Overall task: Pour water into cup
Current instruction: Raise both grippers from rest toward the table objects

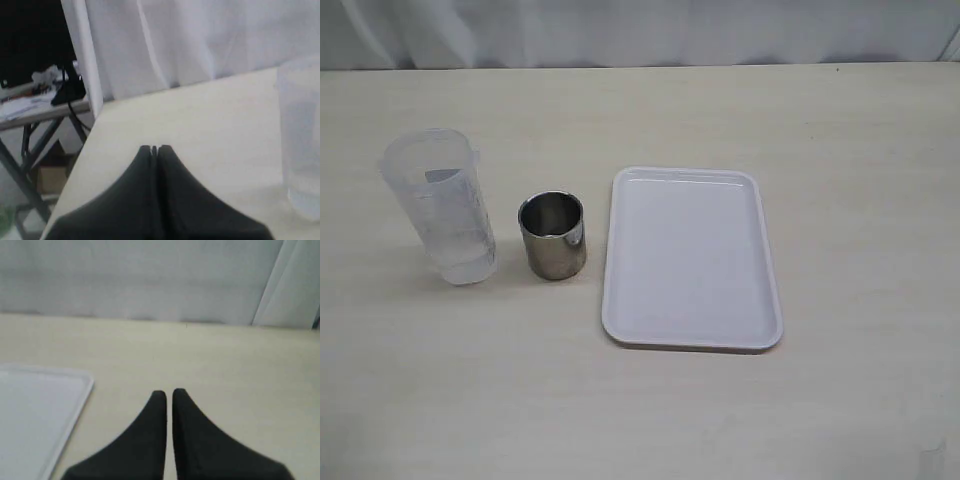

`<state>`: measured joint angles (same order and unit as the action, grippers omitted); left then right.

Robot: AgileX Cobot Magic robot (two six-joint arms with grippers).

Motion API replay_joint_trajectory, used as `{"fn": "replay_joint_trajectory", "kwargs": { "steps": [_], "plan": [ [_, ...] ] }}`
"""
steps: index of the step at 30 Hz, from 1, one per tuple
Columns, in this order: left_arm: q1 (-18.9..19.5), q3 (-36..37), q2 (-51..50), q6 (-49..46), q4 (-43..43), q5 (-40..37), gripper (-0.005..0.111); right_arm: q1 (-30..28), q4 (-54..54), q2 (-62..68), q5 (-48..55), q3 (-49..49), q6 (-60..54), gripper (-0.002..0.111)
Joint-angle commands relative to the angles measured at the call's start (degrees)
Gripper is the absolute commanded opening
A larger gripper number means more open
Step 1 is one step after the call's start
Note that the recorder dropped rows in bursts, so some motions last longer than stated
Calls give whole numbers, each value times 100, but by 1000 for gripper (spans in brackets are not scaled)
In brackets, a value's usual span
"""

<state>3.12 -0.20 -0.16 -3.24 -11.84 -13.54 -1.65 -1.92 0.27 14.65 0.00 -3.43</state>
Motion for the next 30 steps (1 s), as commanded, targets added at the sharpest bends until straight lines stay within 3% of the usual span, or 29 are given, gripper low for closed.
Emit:
{"fn": "replay_joint_trajectory", "kwargs": {
  "steps": [1, 6, 9, 10, 12, 14, 15, 16, 17, 18, 19, 20, 21, 26, 30],
  "plan": [
    [-46, 20, 16, 25, 390, 1396, 0, -22, 13, -27, -1551, 0, 10, 4],
    [-46, 20, 16, 148, 392, 2926, 0, -22, 22, -27, -2925, 0, 500, 4],
    [-46, 20, 16, 948, 403, 3483, 0, -22, 22, -27, -3400, 0, 1388, 4],
    [-46, 20, 16, 1687, 403, 3758, 0, -22, -27, -27, -3445, 0, 2041, 4],
    [-46, 20, 16, 1937, 388, 4054, 0, -22, -265, -27, -3621, 0, 2142, 5],
    [-46, 20, -70, 1937, 388, 4215, 3, -22, -508, 34, -4166, 0, 2492, 17],
    [-46, 5, -173, 1937, 388, 4215, 7, -22, -521, 142, -4299, 0, 2660, 24],
    [-46, -67, -406, 1937, 388, 4281, 21, -22, -521, 405, -4400, 0, 2871, 43],
    [-46, -91, -558, 1948, 388, 4338, 32, -22, -521, 522, -4389, 0, 2890, 52],
    [-46, -89, -860, 1951, 378, 4505, 58, -22, -723, 850, -4389, 83, 2917, 76],
    [-46, -89, -1026, 1951, 351, 4574, 73, -22, -908, 988, -4389, 139, 2976, 86],
    [-46, -89, -1373, 1951, 269, 4652, 97, -22, -1402, 1356, -4421, 278, 3234, 96],
    [-46, -89, -1540, 1961, 160, 4666, 105, -22, -1635, 1546, -4479, 326, 3360, 97],
    [-46, -89, -2587, 2158, -206, 4640, 105, -22, -2949, 3164, -5974, 431, 3945, 97],
    [-46, -49, -3561, 2642, -1567, 5131, 105, -22, -3371, 4581, -7190, 471, 3878, 97]
  ]
}}
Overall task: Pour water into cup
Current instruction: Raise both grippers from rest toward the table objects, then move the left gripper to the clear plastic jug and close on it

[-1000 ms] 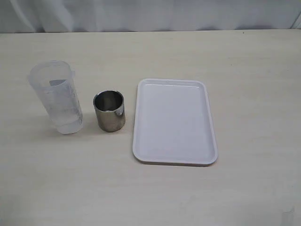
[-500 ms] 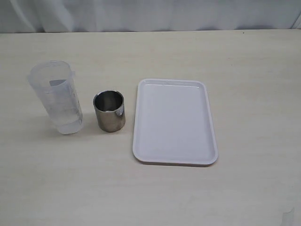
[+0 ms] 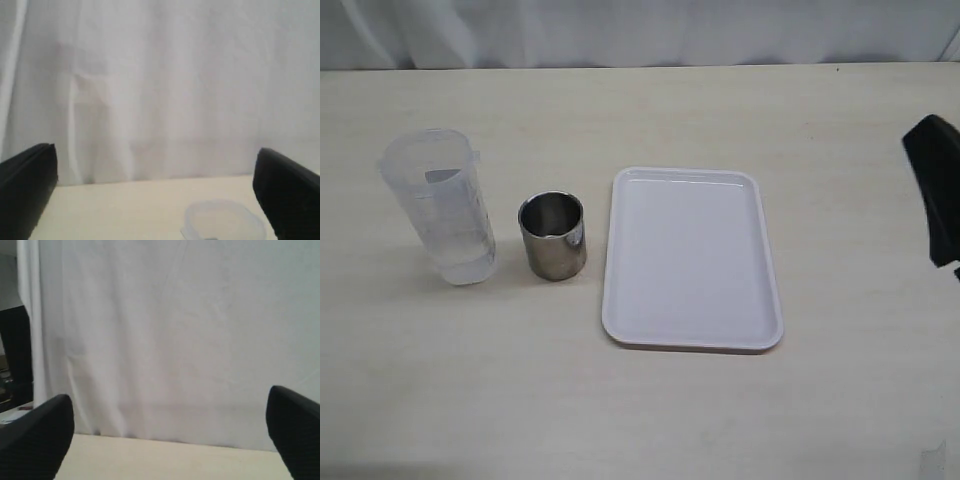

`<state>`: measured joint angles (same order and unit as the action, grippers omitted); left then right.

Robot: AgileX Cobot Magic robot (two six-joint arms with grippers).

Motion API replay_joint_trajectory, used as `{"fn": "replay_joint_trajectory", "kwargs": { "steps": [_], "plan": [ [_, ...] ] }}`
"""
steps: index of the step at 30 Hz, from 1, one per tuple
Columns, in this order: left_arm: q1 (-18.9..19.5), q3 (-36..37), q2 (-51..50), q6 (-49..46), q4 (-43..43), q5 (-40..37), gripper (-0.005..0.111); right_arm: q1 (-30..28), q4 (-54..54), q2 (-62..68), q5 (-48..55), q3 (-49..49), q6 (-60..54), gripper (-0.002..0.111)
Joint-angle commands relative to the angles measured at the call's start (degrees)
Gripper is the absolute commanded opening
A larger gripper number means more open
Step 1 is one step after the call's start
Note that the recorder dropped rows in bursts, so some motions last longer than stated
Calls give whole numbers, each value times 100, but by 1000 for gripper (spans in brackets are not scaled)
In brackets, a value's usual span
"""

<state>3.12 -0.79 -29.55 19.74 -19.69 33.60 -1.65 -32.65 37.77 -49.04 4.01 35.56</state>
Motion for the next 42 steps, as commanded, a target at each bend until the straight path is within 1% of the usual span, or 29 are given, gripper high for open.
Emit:
{"fn": "replay_joint_trajectory", "kwargs": {
  "steps": [1, 4, 8, 10, 16, 26, 30, 35, 40, 42],
  "plan": [
    [-46, 10, -865, 347, -890, 522, 105, -22, -381, 1099, -946, 107, -41, 97],
    [-46, 10, -1613, 347, -995, 899, 105, -22, -720, 1820, -1115, 301, -116, 97],
    [-46, 10, -2491, 337, -1602, 1616, 105, -22, -1021, 2554, -1442, 469, -225, 97],
    [-46, 10, -2895, 226, -1703, 1853, 105, -22, -1088, 2809, -1602, 508, -292, 97],
    [-46, 10, -4079, -628, -1714, 2136, 105, -22, -1201, 3173, -1771, 618, -541, 97],
    [-46, 0, -5816, -1676, -1407, 3636, 105, -22, -1308, 3321, -1868, 671, -630, 97],
    [-46, -131, -6459, -1929, -1431, 3636, 105, -22, -1321, 3321, -1868, 671, -643, 97],
    [-46, -594, -7138, -1915, -1447, 3636, 105, -22, -1345, 3321, -1868, 671, -643, 97],
    [-46, -973, -7551, -1845, -2039, 3636, 105, -22, -1345, 3321, -1868, 671, -643, 97],
    [-46, -1141, -7644, -1800, -2082, 3636, 105, -22, -1345, 3321, -1868, 671, -643, 97]
  ]
}}
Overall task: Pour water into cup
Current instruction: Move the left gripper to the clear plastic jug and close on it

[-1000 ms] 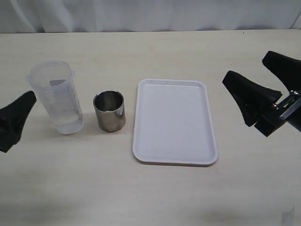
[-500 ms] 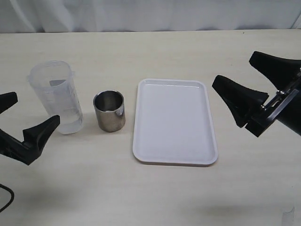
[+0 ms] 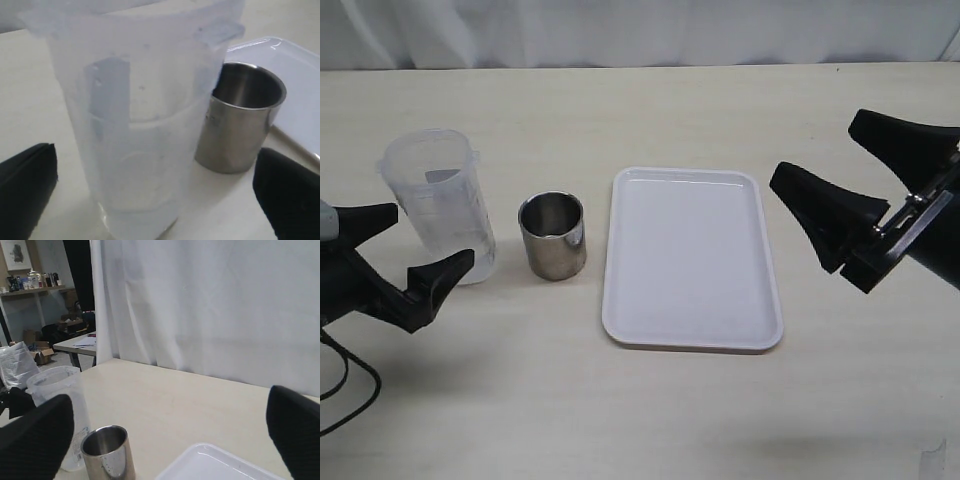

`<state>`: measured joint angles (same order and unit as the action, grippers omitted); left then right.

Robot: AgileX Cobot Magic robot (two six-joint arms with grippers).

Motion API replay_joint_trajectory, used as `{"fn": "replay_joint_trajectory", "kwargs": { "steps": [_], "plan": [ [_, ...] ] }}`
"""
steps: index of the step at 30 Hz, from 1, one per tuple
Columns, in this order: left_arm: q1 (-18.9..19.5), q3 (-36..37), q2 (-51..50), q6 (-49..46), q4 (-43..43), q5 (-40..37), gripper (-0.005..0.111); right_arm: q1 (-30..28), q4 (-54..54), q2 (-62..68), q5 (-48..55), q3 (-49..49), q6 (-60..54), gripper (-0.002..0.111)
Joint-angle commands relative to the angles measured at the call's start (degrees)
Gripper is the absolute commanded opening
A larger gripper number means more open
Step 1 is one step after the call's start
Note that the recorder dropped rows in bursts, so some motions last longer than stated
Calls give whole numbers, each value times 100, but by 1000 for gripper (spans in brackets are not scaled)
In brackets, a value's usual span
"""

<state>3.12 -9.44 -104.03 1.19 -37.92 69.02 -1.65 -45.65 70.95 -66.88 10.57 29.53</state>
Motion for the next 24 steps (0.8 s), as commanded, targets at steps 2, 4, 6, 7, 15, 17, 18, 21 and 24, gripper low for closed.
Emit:
{"fn": "replay_joint_trajectory", "kwargs": {
  "steps": [2, 4, 6, 7, 15, 17, 18, 21, 24],
  "plan": [
    [-46, -436, -257, 58, -249, 95, 105, -22, -45, 2, -50, 15, -40, 97],
    [-46, -549, -276, 58, -249, 95, 105, -22, -45, 2, -50, 15, -40, 97],
    [-46, -627, -292, 58, -260, 95, 105, -22, -45, 2, -50, 15, -40, 97],
    [-46, -669, -292, 78, -270, 95, 105, -22, -45, 2, -50, 15, -40, 97],
    [-46, -965, -292, 211, -356, 95, 105, -22, -45, 2, -50, 15, -40, 97],
    [-46, -1007, -344, 225, -356, 95, 105, -22, -45, 2, -50, 15, -40, 97],
    [-46, -1043, -416, 241, -370, 95, 105, -22, -45, 2, -50, 15, -40, 97],
    [-46, -1211, -628, 388, -535, 95, 105, -22, -45, 2, -50, 15, -40, 97],
    [-46, -1377, -779, 506, -661, 95, 105, -22, -45, 2, -52, 15, -88, 97]
  ]
}}
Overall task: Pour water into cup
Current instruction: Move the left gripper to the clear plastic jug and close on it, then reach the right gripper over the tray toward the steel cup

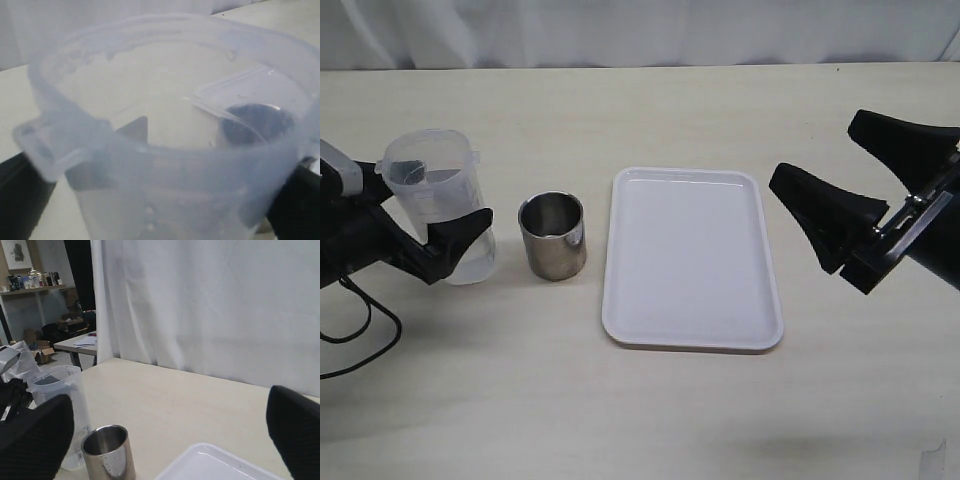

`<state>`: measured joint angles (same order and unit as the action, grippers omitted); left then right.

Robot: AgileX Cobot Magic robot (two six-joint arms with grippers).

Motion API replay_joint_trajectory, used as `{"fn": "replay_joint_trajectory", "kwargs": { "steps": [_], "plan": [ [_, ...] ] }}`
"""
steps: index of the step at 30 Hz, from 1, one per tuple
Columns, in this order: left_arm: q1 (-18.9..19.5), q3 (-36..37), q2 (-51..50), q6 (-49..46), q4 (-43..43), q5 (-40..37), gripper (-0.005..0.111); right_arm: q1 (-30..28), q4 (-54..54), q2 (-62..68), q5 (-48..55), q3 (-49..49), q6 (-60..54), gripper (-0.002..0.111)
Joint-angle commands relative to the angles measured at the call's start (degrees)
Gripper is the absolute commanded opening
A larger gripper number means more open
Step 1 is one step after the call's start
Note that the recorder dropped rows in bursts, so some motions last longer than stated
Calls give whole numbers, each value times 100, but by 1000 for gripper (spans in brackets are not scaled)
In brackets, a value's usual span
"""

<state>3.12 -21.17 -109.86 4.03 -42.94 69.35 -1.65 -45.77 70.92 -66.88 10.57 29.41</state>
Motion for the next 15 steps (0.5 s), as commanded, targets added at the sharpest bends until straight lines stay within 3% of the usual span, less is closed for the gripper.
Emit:
{"fn": "replay_joint_trajectory", "kwargs": {
  "steps": [1, 15],
  "plan": [
    [-46, -235, -195, 224, -146, 61, 105, -22, -33, 5, -52, 15, -76, 97],
    [-54, -359, -195, 221, -131, 61, 105, -22, -118, 31, 116, 15, -113, 97]
  ]
}}
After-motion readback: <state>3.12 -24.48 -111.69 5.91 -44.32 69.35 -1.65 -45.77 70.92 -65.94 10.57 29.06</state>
